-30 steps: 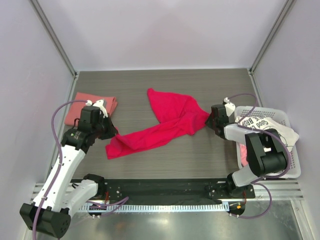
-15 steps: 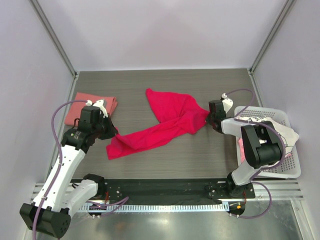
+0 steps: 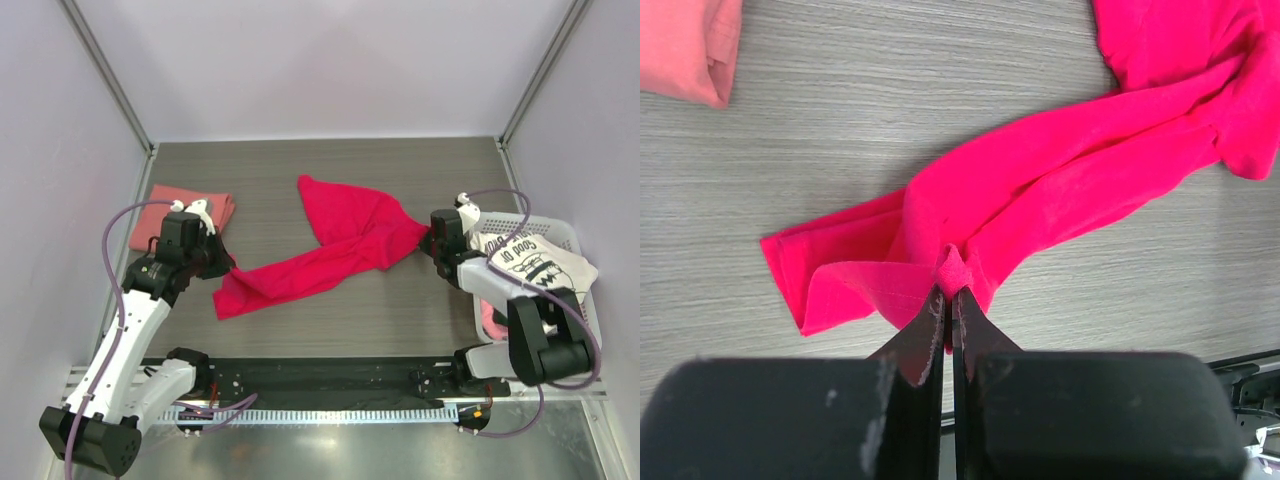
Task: Fold and stack the t-shirts
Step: Flatten the tshirt out
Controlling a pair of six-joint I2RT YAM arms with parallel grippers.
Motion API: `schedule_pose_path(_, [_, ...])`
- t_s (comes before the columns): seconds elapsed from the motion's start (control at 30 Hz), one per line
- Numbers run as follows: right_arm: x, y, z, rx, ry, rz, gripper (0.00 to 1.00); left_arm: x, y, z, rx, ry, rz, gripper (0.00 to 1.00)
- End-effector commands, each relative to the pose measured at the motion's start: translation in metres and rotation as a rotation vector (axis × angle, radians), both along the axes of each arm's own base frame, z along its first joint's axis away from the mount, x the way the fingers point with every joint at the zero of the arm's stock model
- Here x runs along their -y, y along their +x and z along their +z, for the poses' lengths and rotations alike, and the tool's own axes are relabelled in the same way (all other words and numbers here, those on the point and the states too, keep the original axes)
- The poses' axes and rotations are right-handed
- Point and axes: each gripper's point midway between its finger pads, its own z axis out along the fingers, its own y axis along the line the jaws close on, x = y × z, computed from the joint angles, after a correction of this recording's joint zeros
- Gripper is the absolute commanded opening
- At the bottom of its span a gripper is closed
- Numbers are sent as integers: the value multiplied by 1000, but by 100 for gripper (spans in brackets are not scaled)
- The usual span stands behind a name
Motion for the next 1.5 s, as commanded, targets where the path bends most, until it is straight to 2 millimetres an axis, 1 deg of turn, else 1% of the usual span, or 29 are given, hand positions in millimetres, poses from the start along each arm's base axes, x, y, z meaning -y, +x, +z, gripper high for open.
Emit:
schedule_pose_path(0.0, [4,-1,32,107,10,-15,2,1,4,7,47,3,-9,0])
schedule_pose_path(0.1, [4,-7,30,85,11,-6,4,1,4,8,47,4,-7,0])
schedule_pose_path(0.13, [3,-9,29,81,14,1,6,1,4,7,44,4,-7,0])
schedule_pose_path(0.17, [2,-10,29,81,18,4,13,0,4,7,45,5,-4,0])
schedule_pose_path(0.2, [2,-11,28,79,21,5,41,0,4,7,42,6,-4,0])
schedule_pose_path(0.23, [3,-11,28,79,17,3,48,0,5,7,44,7,-3,0])
schedule_pose_path(0.27, [3,-11,28,83,19,2,51,0,4,7,46,7,-3,0])
schedule_pose_path(0.43, [1,-6,25,80,14,9,52,-1,5,7,45,9,1,0])
schedule_pose_path(0.47, [1,-6,20,62,10,9,51,-1,5,7,46,9,3,0])
schedule_pose_path(0.67, [4,-1,11,30,-12,-6,52,-1,5,8,49,8,1,0])
schedule_pose_path(0.7, [4,-1,5,10,-18,-7,53,0,4,7,46,7,1,0])
schedule_pose_path(0.77, [4,2,4,0,-25,-5,54,-1,5,8,48,10,2,0])
schedule_pose_path(0.8, [4,4,0,-11,-28,-4,57,-1,4,8,49,8,1,0])
schedule_pose_path(0.87, [5,8,-2,-17,-36,-11,59,-1,5,8,52,7,1,0])
schedule_pose_path(0.9, [5,9,-7,-28,-40,-12,59,-1,4,8,51,8,1,0])
schedule_pose_path(1.03, [5,18,-14,-55,-52,-24,57,0,4,8,50,7,-4,0])
schedule_pose_path(1.07, [5,19,-14,-59,-52,-26,48,0,4,8,49,6,-5,0])
schedule_pose_path(1.13, [6,21,-15,-65,-53,-35,36,0,4,8,49,6,-3,0])
schedule_pose_path(1.17, [6,21,-15,-64,-53,-36,27,0,5,9,52,6,-2,0])
schedule_pose_path(1.27, [8,18,-9,-48,-55,-42,17,0,4,8,49,6,-5,0])
schedule_pose_path(1.33, [9,14,-7,-44,-55,-41,14,0,4,8,51,7,-6,0])
schedule_pose_path(1.37, [9,13,-2,-31,-54,-42,3,0,4,7,47,6,-5,0])
schedule_pose_path(1.4, [10,12,0,-26,-53,-46,1,0,4,8,49,7,-2,0])
schedule_pose_path(1.47, [11,8,2,-20,-51,-46,1,0,4,8,49,6,-3,0])
